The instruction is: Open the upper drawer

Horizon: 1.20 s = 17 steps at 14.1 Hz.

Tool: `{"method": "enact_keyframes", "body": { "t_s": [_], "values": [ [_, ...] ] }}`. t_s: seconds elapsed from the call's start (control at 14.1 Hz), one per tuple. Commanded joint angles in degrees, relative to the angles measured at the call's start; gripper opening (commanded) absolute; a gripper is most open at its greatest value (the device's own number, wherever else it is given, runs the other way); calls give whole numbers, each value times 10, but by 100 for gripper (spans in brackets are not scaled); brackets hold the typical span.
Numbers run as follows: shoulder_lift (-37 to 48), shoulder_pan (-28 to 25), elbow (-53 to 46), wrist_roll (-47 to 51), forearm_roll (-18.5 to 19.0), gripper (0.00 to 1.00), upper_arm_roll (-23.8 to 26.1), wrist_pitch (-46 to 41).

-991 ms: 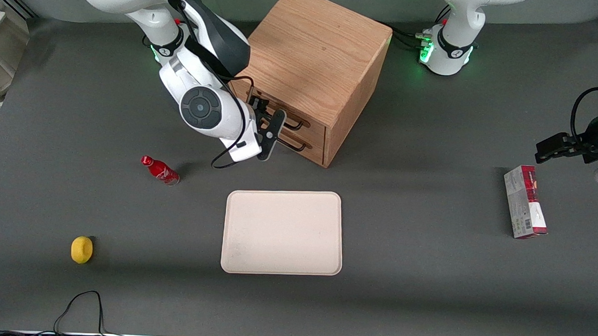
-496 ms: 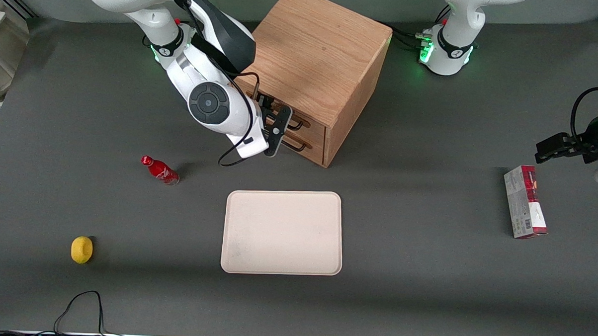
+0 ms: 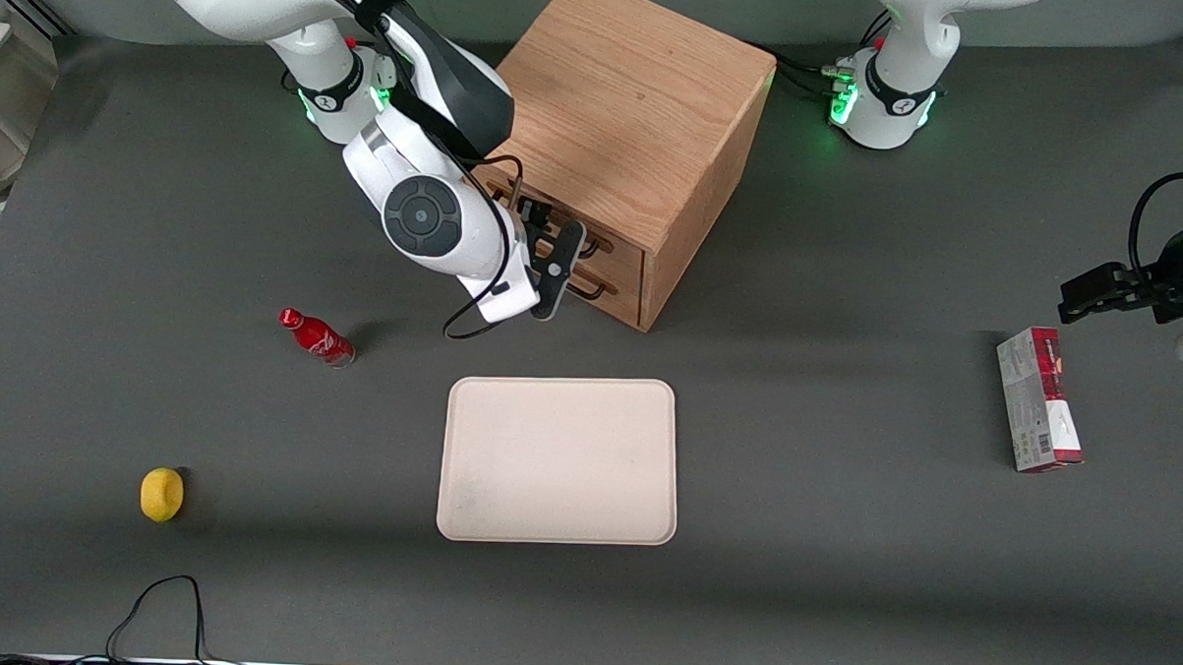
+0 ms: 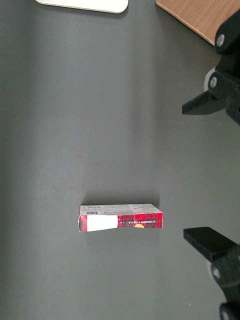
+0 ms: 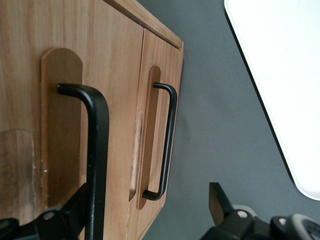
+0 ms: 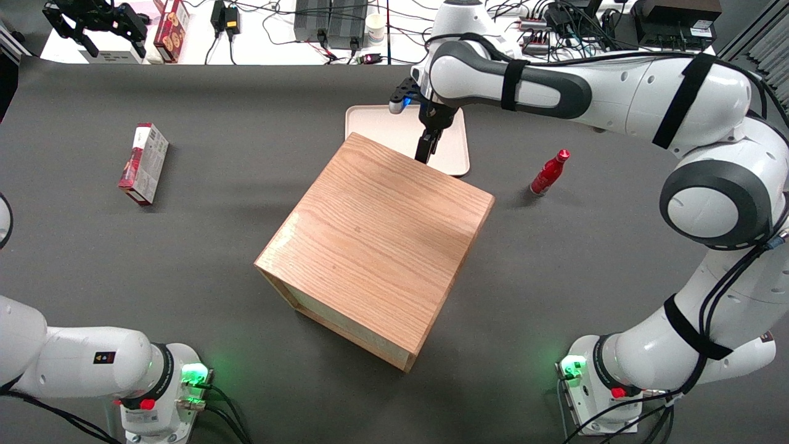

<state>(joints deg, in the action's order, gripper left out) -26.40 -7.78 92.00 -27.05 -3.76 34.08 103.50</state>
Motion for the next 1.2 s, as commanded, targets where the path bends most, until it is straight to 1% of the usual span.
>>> {"method": "enact_keyframes", "body": {
  "t_s": [0.0,0.14,0.28,0.5,0.85,1.06,1.13],
  "values": [
    [-18,1,-27,-13,30,100,-8,3],
    [-22,3,-44,-13,42,100,-22,3],
    [-27,3,-57,-10,57,100,-23,3],
    [-45,3,-99,-12,69,100,-52,3],
    [-69,4,-138,-12,71,100,-87,3],
    [-70,6,-152,-12,74,100,-94,3],
    [-70,6,-159,-12,76,100,-108,3]
  ]
}}
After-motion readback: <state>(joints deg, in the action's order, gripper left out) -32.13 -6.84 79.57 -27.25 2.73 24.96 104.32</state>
